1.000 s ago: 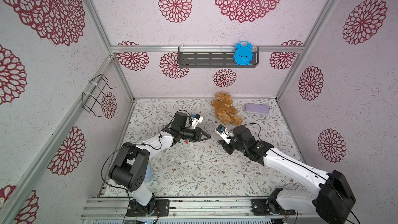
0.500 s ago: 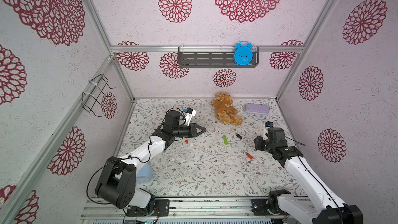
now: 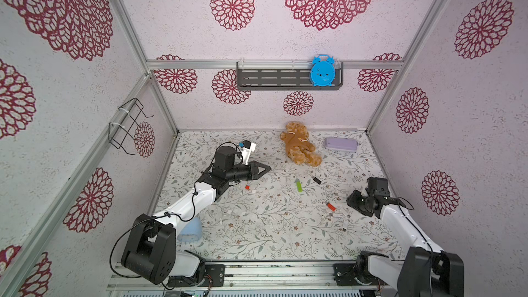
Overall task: Close the usb drive cover
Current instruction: Pick up the USB drive from the center of the board.
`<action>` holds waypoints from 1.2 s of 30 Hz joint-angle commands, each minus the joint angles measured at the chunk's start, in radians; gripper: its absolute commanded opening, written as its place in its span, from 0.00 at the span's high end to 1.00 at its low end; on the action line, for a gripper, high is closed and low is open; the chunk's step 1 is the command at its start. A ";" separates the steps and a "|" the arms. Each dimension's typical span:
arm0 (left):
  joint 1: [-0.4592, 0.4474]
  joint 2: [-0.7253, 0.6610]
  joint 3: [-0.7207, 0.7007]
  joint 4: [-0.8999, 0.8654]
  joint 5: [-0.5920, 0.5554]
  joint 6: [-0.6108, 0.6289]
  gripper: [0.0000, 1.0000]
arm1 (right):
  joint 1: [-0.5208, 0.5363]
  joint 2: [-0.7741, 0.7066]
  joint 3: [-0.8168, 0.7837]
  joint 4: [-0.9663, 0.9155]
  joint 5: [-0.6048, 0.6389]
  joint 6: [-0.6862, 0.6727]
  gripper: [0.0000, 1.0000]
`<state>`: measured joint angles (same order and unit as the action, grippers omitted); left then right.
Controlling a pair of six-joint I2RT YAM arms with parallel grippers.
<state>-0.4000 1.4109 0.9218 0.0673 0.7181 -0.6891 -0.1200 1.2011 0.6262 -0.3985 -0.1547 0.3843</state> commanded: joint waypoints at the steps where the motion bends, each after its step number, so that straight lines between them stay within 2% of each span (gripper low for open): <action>1: 0.007 -0.003 0.012 0.006 -0.011 0.012 0.91 | -0.004 0.097 0.103 0.029 -0.031 -0.096 0.58; 7: 0.010 -0.012 0.019 -0.018 -0.033 0.033 0.91 | -0.004 0.275 0.231 0.028 -0.022 -0.191 0.54; 10: 0.009 -0.002 0.028 -0.024 -0.031 0.038 0.91 | -0.004 0.360 0.279 0.045 -0.099 -0.202 0.54; 15: 0.010 0.011 0.038 -0.035 -0.021 0.042 0.91 | -0.001 0.460 0.323 0.043 -0.150 -0.188 0.54; 21: 0.010 0.002 0.029 -0.038 -0.023 0.045 0.91 | 0.001 0.465 0.308 -0.003 -0.139 -0.203 0.54; 29: 0.010 0.005 0.028 -0.034 -0.017 0.043 0.91 | 0.043 0.388 0.249 -0.085 -0.093 -0.234 0.55; 36: 0.009 0.013 0.028 -0.029 -0.011 0.038 0.91 | 0.098 0.386 0.261 -0.144 0.064 -0.262 0.56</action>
<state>-0.3981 1.4139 0.9321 0.0319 0.6975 -0.6621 -0.0429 1.6058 0.8715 -0.4850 -0.1936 0.1513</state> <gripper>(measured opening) 0.108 0.439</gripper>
